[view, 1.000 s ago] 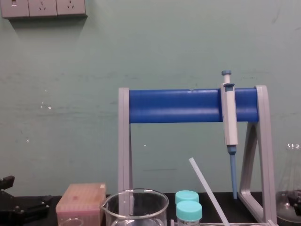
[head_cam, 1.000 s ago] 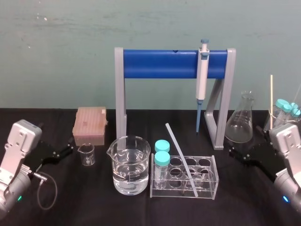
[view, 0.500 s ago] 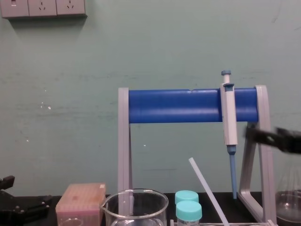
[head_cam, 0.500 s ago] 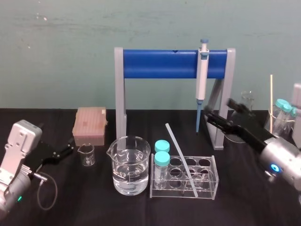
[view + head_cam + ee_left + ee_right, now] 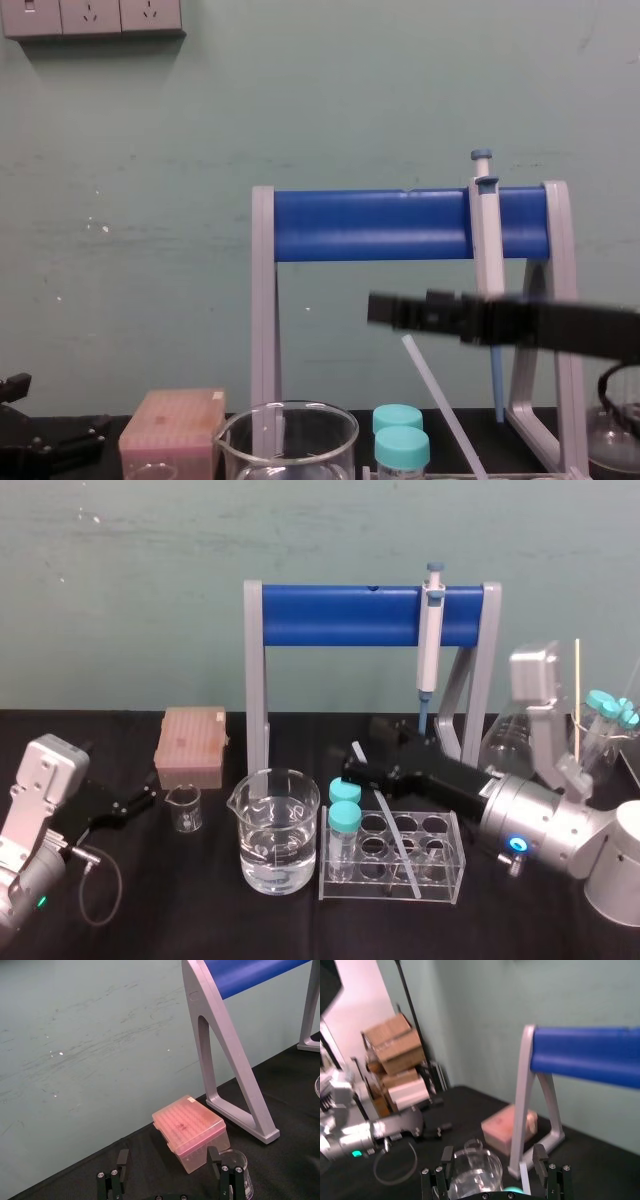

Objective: Pick up the stirring rod with one hand, then place it down.

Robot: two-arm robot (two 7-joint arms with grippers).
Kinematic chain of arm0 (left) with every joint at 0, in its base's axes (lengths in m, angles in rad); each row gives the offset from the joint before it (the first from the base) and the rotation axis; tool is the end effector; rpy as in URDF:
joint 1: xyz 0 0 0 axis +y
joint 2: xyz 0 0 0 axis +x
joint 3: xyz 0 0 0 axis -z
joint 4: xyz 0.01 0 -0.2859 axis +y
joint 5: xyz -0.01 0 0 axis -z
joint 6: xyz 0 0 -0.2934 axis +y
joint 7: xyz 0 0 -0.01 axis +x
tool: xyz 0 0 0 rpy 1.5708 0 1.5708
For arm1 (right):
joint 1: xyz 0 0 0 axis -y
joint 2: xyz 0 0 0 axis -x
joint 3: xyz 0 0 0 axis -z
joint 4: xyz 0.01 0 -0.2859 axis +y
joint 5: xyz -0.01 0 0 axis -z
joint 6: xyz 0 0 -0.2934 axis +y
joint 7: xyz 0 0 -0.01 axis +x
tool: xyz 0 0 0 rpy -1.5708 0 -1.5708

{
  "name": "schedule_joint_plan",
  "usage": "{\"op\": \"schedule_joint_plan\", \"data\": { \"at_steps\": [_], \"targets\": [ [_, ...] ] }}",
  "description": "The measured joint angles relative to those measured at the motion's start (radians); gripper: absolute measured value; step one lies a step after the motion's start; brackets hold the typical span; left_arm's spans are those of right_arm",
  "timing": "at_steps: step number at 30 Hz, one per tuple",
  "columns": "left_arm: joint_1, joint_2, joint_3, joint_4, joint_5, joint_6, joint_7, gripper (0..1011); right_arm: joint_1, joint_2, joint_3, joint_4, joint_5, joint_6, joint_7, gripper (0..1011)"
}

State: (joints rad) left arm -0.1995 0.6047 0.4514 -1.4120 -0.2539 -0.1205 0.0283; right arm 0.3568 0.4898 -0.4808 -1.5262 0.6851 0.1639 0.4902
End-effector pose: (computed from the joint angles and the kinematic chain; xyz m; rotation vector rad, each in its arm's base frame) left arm 0.3428 0.0844 -0.2960 0.3045 -0.2850 1.2480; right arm 0.3788 -0.0178 -0.2244 0.0084 0.1385 -0.6700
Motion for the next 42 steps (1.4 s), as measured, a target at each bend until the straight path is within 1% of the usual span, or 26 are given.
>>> {"op": "schedule_joint_plan", "data": {
  "at_steps": [3, 6, 13, 21, 29, 33, 42],
  "targets": [
    [0.0, 0.0, 0.0, 0.0, 0.0, 0.0, 0.0, 1000, 0.007, -0.001, -0.015, 0.009, -0.014, 0.025, -0.022, 1000],
    [0.0, 0.0, 0.0, 0.0, 0.0, 0.0, 0.0, 1000, 0.014, -0.007, -0.023, 0.023, -0.029, 0.037, -0.041, 1000],
    [0.0, 0.0, 0.0, 0.0, 0.0, 0.0, 0.0, 1000, 0.024, -0.021, -0.034, 0.05, -0.053, 0.049, -0.058, 1000],
    [0.0, 0.0, 0.0, 0.0, 0.0, 0.0, 0.0, 1000, 0.034, -0.036, -0.048, 0.081, -0.092, 0.07, -0.074, 1000],
    [0.0, 0.0, 0.0, 0.0, 0.0, 0.0, 0.0, 1000, 0.039, -0.05, -0.041, 0.104, -0.123, 0.078, -0.086, 1000],
    [0.0, 0.0, 0.0, 0.0, 0.0, 0.0, 0.0, 1000, 0.038, -0.055, -0.037, 0.108, -0.137, 0.07, -0.086, 1000],
    [0.0, 0.0, 0.0, 0.0, 0.0, 0.0, 0.0, 1000, 0.038, -0.054, -0.036, 0.108, -0.136, 0.068, -0.085, 997]
  ]
}}
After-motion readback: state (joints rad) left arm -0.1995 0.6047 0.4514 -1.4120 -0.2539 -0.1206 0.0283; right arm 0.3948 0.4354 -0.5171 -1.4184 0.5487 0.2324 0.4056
